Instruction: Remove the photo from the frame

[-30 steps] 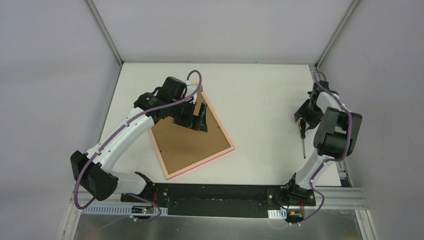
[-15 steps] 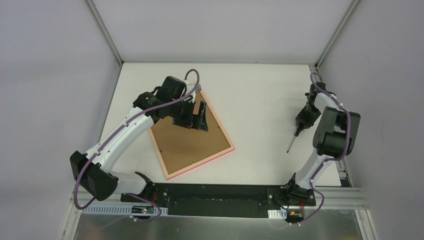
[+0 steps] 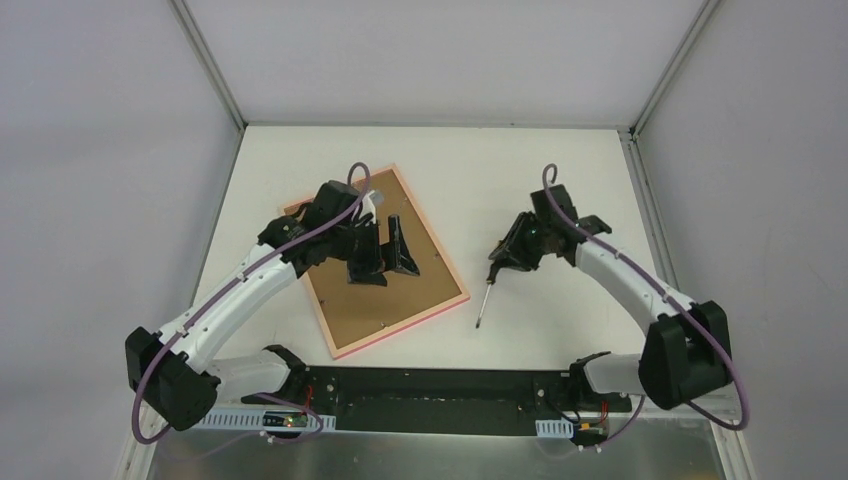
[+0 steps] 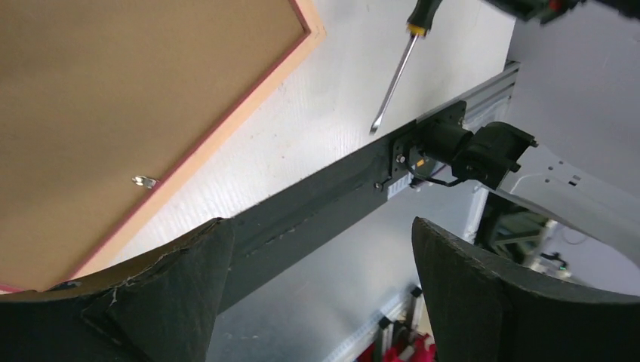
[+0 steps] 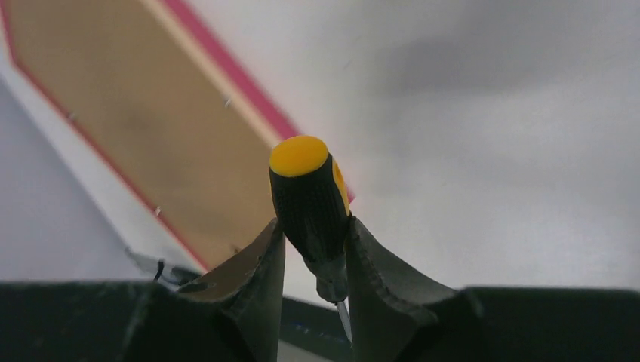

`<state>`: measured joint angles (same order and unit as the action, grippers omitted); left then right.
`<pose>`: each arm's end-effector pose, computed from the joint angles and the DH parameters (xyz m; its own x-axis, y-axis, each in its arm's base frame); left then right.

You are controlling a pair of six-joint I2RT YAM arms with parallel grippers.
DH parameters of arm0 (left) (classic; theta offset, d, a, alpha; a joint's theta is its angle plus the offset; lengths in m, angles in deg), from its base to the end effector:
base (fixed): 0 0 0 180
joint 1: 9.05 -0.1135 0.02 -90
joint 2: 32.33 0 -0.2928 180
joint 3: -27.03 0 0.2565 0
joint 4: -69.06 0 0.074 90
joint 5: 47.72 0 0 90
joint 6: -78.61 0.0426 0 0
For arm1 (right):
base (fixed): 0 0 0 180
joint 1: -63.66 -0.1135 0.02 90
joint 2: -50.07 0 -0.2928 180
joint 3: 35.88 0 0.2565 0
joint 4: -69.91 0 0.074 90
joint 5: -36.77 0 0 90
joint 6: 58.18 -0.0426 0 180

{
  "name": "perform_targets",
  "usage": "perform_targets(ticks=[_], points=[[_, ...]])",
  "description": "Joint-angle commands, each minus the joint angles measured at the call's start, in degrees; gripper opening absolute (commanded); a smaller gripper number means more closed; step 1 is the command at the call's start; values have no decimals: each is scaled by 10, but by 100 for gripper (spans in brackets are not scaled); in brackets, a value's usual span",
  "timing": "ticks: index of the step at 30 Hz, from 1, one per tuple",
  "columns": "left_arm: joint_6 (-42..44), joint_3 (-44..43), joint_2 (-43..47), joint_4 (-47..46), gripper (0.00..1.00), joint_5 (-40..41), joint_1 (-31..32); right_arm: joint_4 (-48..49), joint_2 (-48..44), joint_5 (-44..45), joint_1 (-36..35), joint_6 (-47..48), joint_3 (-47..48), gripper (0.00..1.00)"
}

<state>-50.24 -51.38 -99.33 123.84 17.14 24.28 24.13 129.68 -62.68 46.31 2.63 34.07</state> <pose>0.1896 -0.1464 0.3565 -0.9207 -0.0742 -0.3831 0.2284 0.6936 -0.6832 0.2708 0.0919 0.2629 -0.8731 0.2313 -0.4293 0.0490 0.9175 0.3947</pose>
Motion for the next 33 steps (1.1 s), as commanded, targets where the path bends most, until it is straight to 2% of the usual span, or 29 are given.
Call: perform_targets(ticks=[1, 4, 7, 8, 9, 10, 13, 18, 20, 23, 25, 26, 28, 29, 31, 32, 33], points=[[-164, 95, 30, -162, 90, -65, 17, 101, -56, -112, -120, -203, -70, 0], [-222, 133, 24, -236, 90, -56, 62, 147, -68, -112, -206, -203, -73, 0], [-239, 136, 18, -254, 89, -12, 119, 173, -80, -112, -255, -203, -70, 0], [-243, 136, 20, -254, 89, 7, 136, 182, -86, -112, -260, -203, -75, 0], [-246, 137, 24, -254, 87, 27, 153, 194, -93, -107, -263, -341, -82, 0], [-249, 140, 30, -254, 85, 46, 169, 206, -102, -104, -264, -386, -90, 0], [-259, 154, 51, -254, 83, 93, 202, 236, -131, -100, -265, -428, -110, 0], [-244, 154, 57, -254, 77, 104, 228, 258, -153, -97, -268, -475, -114, 0], [-241, 154, 55, -251, 72, 107, 232, 272, -159, -99, -269, -492, -114, 0], [-238, 157, 58, -247, 60, 116, 231, 273, -167, -101, -270, -496, -106, 0], [-226, 153, 62, -246, 46, 119, 231, 266, -169, -105, -270, -491, -101, 0], [-216, 148, 62, -243, 38, 119, 231, 265, -169, -110, -270, -487, -100, 0], [-192, 133, 59, -222, 7, 120, 231, 265, -167, -123, -270, -475, -100, 0], [-180, 124, 58, -207, 0, 122, 231, 265, -166, -130, -270, -466, -100, 0], [-149, 110, 57, -185, 0, 115, 228, 265, -165, -145, -269, -440, -98, 0], [-132, 102, 57, -175, 0, 107, 226, 264, -164, -158, -269, -419, -96, 5], [-107, 92, 56, -163, 0, 95, 224, 259, -163, -173, -266, -384, -90, 23]])
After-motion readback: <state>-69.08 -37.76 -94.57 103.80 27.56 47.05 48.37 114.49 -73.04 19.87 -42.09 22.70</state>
